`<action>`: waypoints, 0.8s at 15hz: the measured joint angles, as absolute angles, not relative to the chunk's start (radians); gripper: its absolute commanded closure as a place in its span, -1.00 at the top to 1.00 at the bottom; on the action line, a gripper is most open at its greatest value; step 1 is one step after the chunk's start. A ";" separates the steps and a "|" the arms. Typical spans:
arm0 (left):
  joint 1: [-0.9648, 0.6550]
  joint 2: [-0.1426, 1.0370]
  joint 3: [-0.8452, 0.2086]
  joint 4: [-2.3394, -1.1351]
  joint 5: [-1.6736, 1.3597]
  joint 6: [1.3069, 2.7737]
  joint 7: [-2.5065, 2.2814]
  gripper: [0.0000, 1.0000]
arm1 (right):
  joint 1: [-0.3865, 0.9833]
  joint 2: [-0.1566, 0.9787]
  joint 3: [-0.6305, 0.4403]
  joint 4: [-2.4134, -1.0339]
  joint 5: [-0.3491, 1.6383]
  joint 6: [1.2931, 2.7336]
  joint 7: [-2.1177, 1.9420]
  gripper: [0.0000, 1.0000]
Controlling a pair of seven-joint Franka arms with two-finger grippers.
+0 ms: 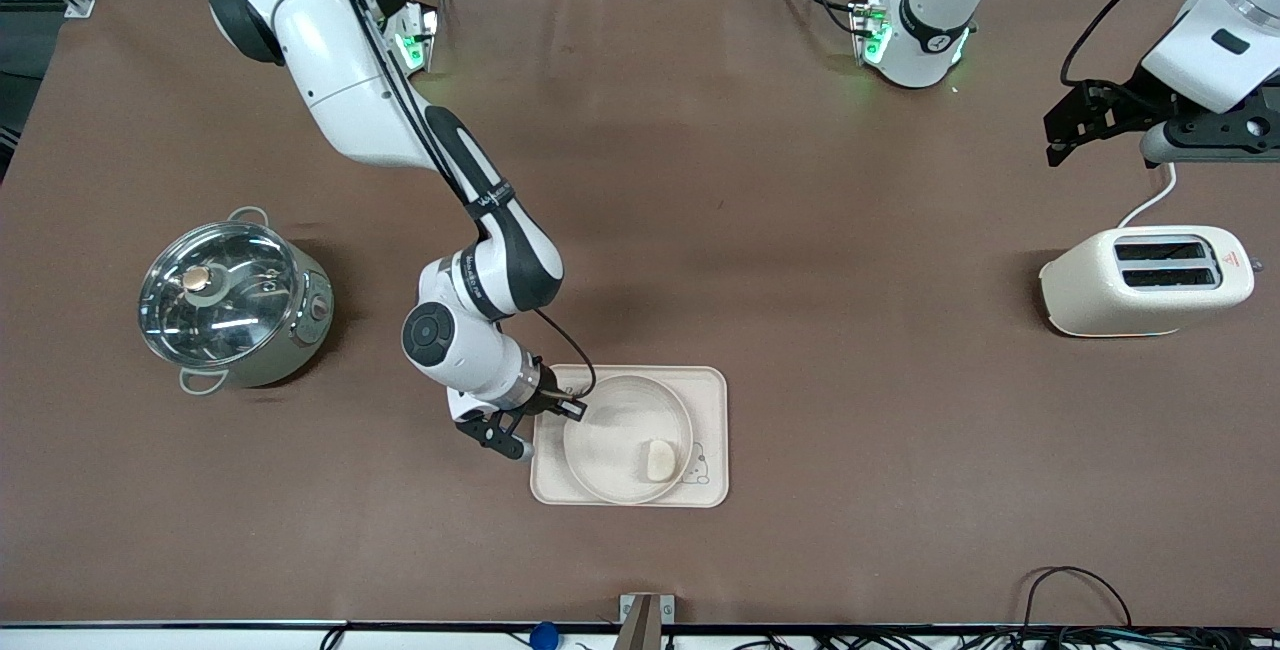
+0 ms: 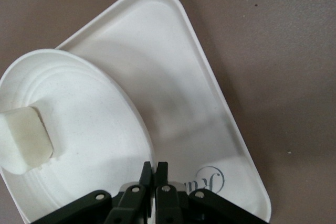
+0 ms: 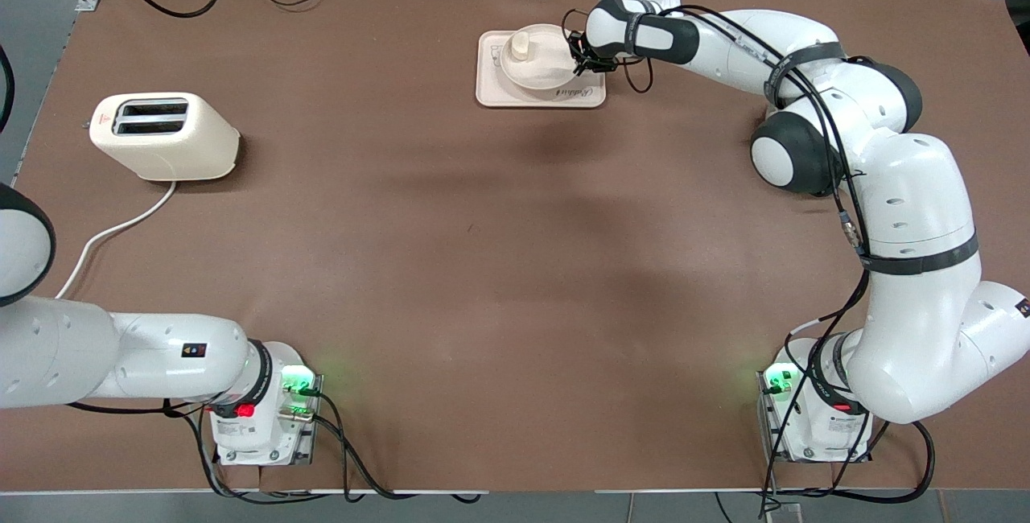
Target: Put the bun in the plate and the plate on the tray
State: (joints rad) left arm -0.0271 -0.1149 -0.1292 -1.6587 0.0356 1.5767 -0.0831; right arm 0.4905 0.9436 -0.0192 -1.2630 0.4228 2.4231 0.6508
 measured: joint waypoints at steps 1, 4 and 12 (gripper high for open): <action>-0.027 -0.114 -0.129 -1.660 0.036 1.582 -0.083 1.00 | 0.491 0.944 -0.019 -1.263 0.425 2.424 0.651 0.69; -0.027 -0.108 -0.129 -1.662 0.036 1.588 -0.083 1.00 | 0.494 0.944 -0.018 -1.262 0.456 2.446 0.652 1.00; -0.028 -0.096 -0.129 -1.664 0.036 1.609 -0.083 1.00 | 0.488 0.875 -0.026 -1.259 0.471 2.407 0.653 1.00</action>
